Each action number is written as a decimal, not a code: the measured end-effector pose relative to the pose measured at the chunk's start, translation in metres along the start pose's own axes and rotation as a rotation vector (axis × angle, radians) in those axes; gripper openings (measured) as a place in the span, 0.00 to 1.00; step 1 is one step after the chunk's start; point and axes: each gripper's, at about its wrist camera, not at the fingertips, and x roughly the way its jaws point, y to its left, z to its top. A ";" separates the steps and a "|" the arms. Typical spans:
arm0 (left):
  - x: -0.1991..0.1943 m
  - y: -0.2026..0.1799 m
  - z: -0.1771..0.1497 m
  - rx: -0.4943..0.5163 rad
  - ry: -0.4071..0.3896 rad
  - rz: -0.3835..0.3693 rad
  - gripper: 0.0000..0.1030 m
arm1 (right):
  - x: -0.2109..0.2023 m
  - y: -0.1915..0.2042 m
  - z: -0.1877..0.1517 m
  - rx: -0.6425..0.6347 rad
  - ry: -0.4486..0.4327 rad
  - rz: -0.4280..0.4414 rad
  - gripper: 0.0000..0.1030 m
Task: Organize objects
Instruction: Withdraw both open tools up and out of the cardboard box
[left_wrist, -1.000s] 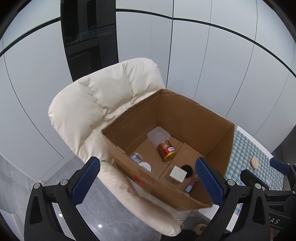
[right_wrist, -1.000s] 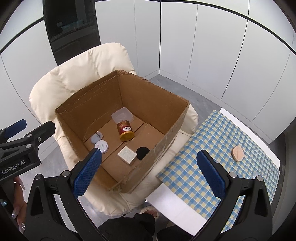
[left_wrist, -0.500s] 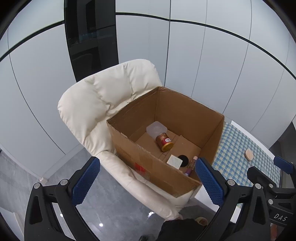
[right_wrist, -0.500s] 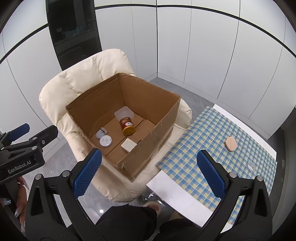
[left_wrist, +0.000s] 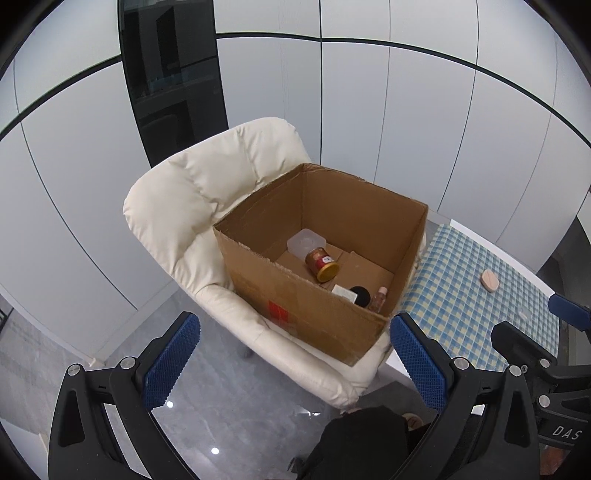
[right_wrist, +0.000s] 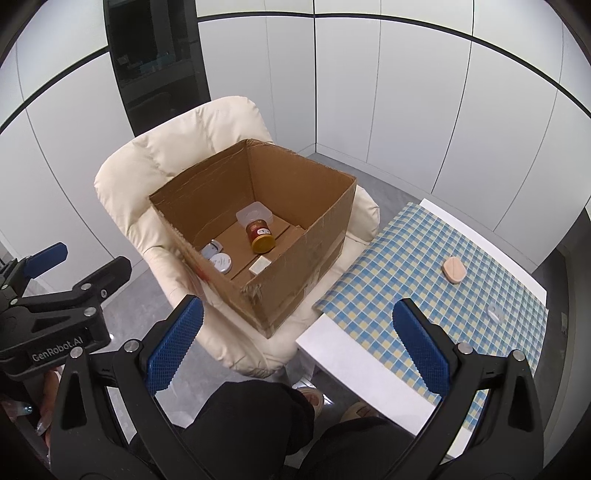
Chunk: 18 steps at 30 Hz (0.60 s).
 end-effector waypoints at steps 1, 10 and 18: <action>-0.002 0.000 -0.002 -0.004 0.004 -0.009 1.00 | -0.003 0.001 -0.002 0.001 -0.001 0.002 1.00; -0.018 -0.005 -0.022 0.030 0.009 -0.014 1.00 | -0.022 0.010 -0.021 -0.016 0.000 0.032 1.00; -0.026 0.002 -0.039 0.013 0.015 -0.014 1.00 | -0.030 0.016 -0.039 -0.034 0.022 0.041 1.00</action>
